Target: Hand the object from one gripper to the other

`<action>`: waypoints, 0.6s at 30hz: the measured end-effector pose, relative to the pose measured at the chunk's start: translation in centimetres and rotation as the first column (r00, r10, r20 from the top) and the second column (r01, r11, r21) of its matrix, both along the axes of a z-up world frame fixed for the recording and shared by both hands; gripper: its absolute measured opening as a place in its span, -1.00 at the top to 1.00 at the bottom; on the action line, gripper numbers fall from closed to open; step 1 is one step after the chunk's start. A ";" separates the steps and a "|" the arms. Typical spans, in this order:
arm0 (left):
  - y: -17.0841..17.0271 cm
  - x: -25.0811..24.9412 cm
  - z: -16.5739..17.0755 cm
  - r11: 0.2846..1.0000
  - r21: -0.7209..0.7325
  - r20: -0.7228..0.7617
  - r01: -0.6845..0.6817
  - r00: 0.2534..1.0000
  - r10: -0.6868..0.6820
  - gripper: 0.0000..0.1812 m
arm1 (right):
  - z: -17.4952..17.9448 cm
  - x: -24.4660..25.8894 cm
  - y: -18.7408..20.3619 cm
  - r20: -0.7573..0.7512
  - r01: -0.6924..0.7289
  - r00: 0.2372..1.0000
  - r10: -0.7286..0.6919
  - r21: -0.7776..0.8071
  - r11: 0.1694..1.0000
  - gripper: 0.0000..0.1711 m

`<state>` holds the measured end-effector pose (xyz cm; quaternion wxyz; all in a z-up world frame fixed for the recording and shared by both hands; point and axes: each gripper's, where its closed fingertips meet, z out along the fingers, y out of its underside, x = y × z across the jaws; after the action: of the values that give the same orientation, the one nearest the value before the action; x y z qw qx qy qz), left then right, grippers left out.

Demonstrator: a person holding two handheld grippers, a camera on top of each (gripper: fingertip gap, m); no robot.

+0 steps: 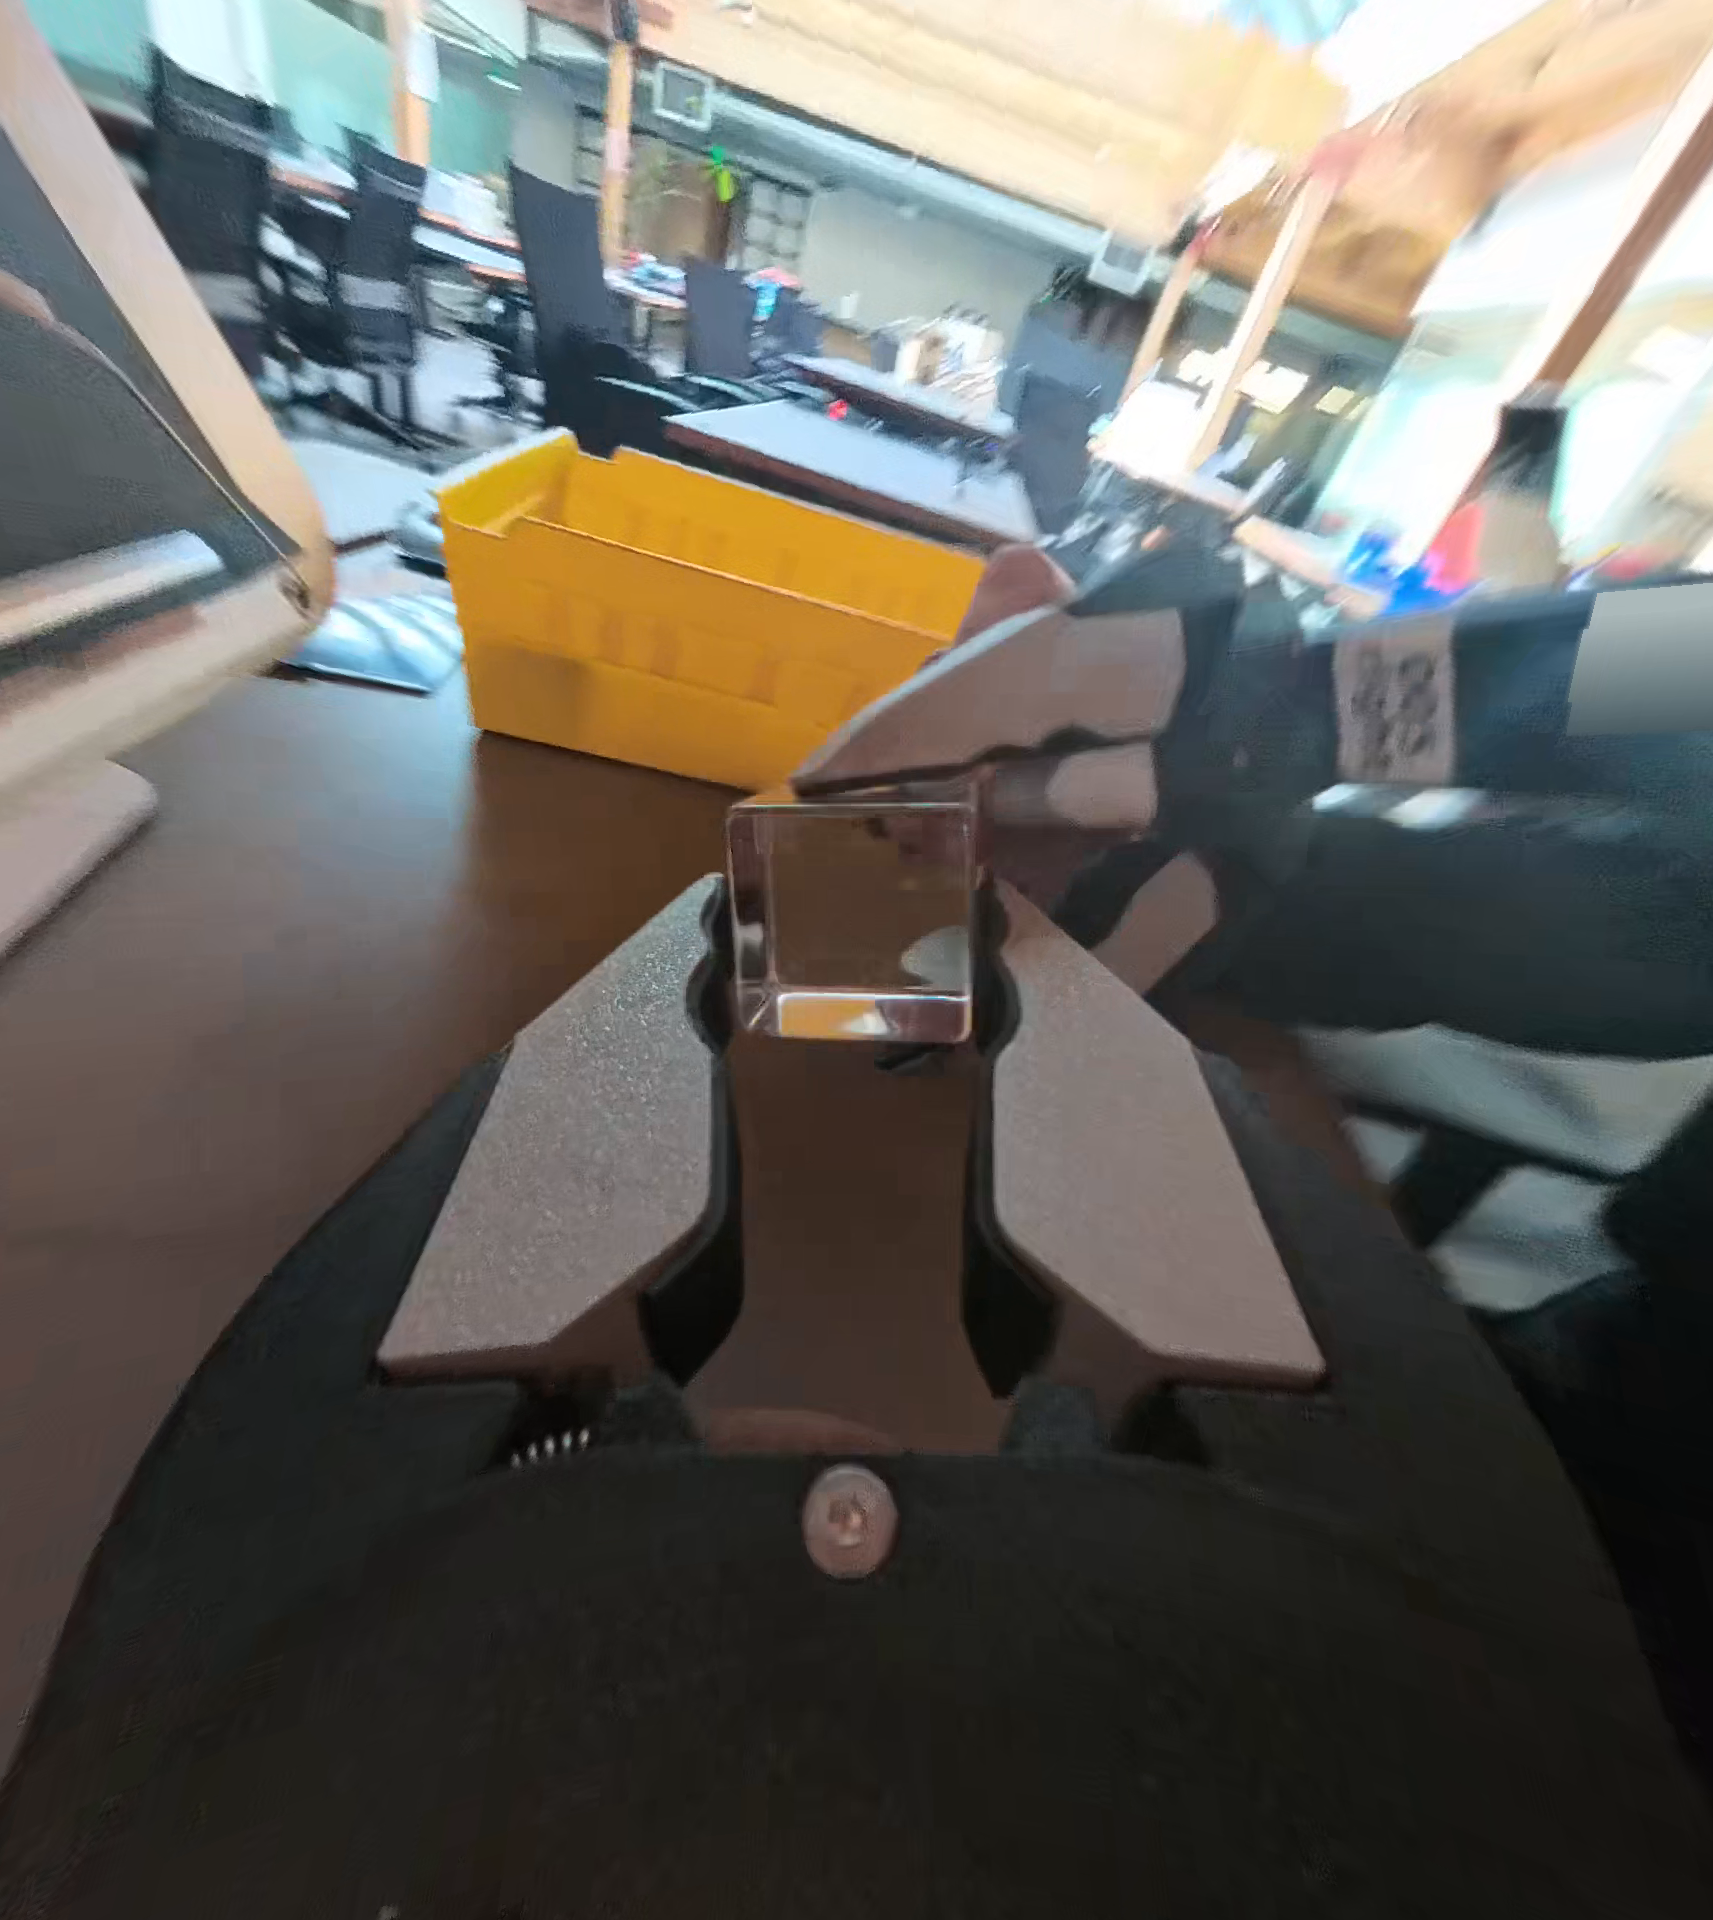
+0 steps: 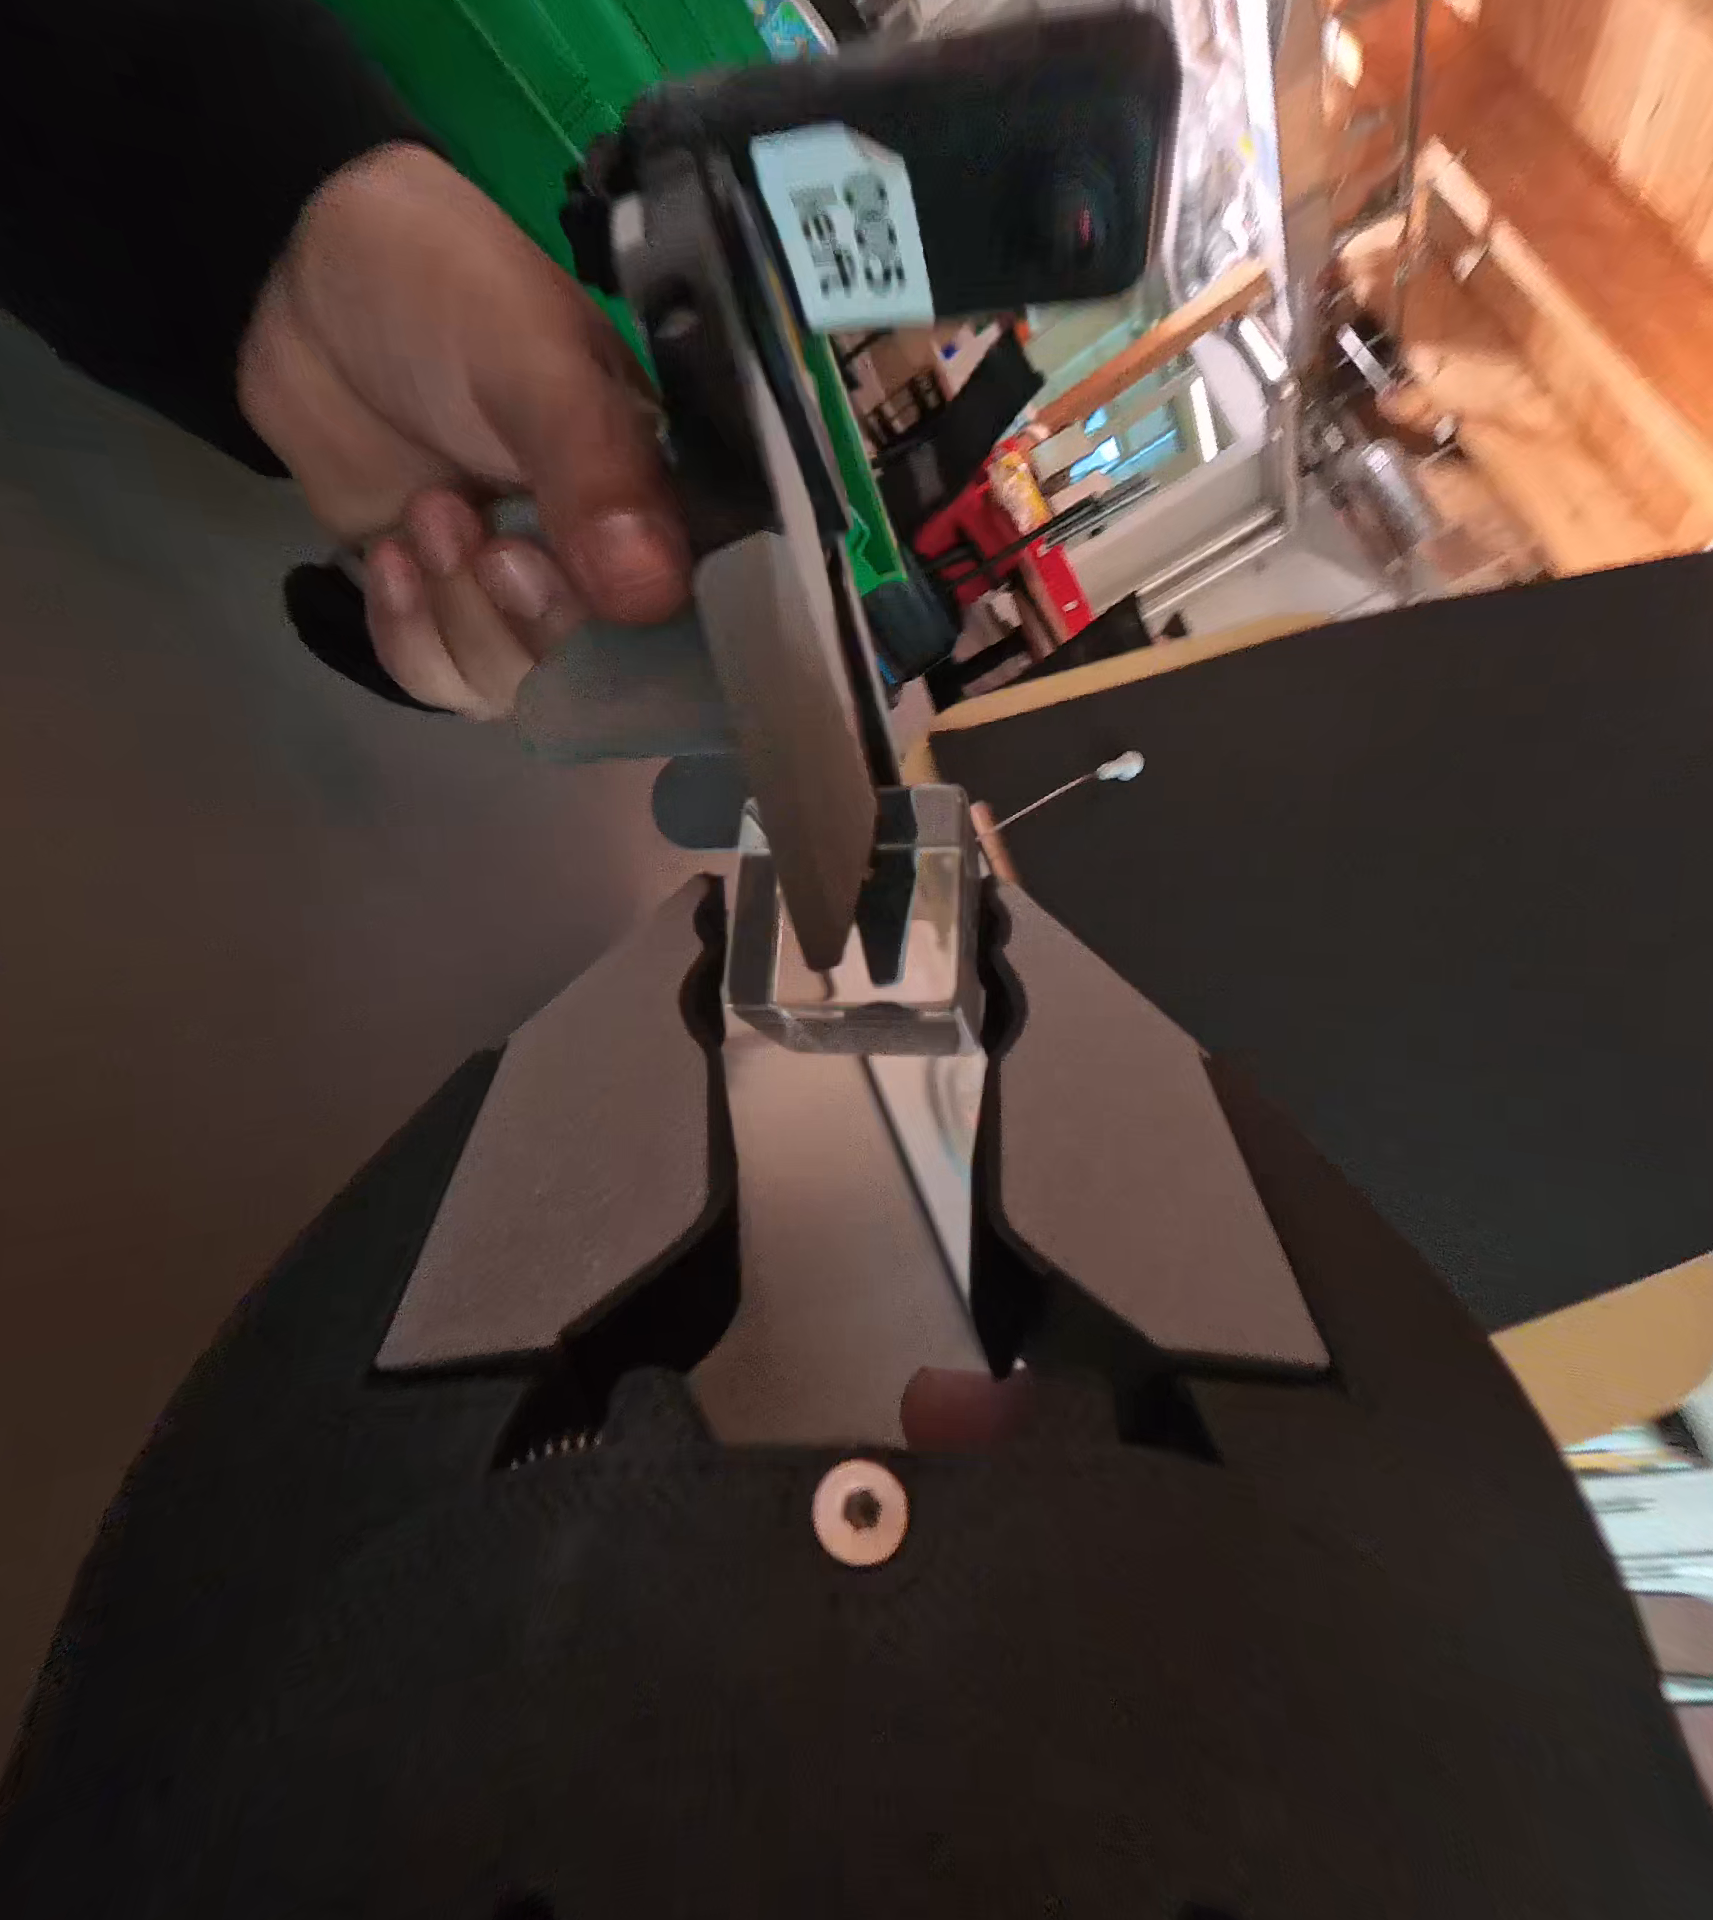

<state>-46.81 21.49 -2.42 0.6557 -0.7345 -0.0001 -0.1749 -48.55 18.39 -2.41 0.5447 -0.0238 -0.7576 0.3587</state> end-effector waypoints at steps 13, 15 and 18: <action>0.6 -3.3 -1.9 0.896 0.163 -0.973 -0.414 0.082 0.215 0.53 | 0.6 -0.7 2.6 0.559 0.125 0.664 0.497 -0.738 0.663 0.23; 0.9 -3.0 -1.5 0.891 0.201 -0.973 -0.407 0.019 0.228 0.53 | 0.0 -0.7 2.2 0.593 0.178 0.588 0.550 -0.758 0.627 0.10; 0.8 -3.0 -0.9 0.881 0.242 -0.967 -0.407 -0.027 0.253 0.52 | -1.0 -0.9 1.7 0.617 0.195 0.573 0.540 -0.742 0.641 0.29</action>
<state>-49.82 22.32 -3.33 0.4558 -0.6661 0.2589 0.5306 -49.46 20.09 -3.38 0.0392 -0.3199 -0.6966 0.6411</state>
